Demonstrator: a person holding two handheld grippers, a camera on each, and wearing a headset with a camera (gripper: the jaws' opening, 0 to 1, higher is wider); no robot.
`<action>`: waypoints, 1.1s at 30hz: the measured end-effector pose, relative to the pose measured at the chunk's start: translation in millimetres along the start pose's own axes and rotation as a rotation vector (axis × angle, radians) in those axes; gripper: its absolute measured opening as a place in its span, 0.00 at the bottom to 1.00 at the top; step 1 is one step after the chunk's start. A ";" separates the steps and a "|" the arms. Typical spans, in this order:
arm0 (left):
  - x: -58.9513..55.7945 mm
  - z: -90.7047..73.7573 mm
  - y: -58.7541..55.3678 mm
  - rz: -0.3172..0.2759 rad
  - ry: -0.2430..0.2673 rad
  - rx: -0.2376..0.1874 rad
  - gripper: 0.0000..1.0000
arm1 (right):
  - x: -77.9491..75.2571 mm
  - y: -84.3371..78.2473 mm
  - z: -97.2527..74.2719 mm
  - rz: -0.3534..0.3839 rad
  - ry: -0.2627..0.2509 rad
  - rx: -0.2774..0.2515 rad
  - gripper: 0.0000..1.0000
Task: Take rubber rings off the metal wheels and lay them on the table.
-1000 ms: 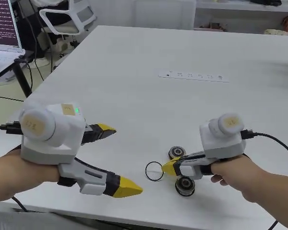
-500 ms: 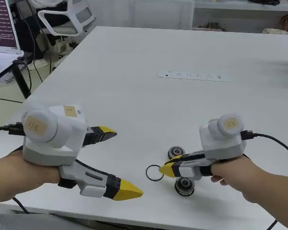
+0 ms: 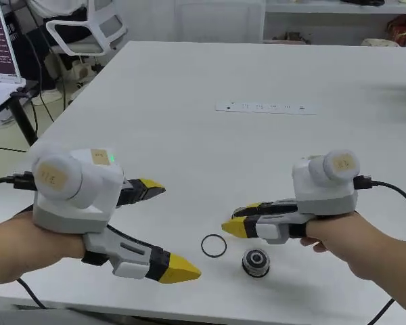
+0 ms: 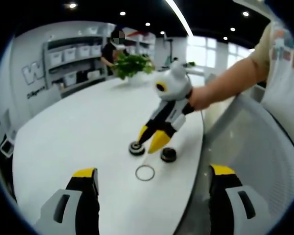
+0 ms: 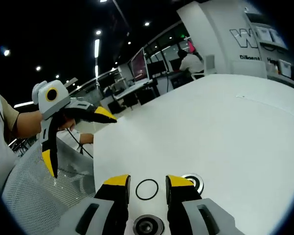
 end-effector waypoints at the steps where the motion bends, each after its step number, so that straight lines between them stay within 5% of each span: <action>1: 0.0 0.6 0.7 0.002 0.000 0.000 0.94 | 1.8 1.2 -1.8 -0.002 0.000 -0.006 0.27; 14: -4.6 14.8 11.5 0.017 -0.032 -0.009 0.90 | 2.4 3.5 -41.6 -0.004 -0.034 -0.122 0.31; 27: -8.5 38.3 11.6 0.002 -0.060 -0.006 0.83 | 6.5 -16.7 -64.0 -0.008 -0.057 -0.144 0.34; 33: -10.2 49.6 10.9 0.010 -0.079 0.004 0.77 | 5.3 -32.9 -67.6 -0.014 -0.068 -0.110 0.35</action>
Point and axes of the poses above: the centre of the closed fingertips' face, and the gripper's own axes: z roughly forward along the fingers, x roughly to its left, y roughly out of its top, the point moved 5 cm from there along -z, roughly backward along the fingers, and after that the axes turned 11 degrees about y, right-handed, at the moved point
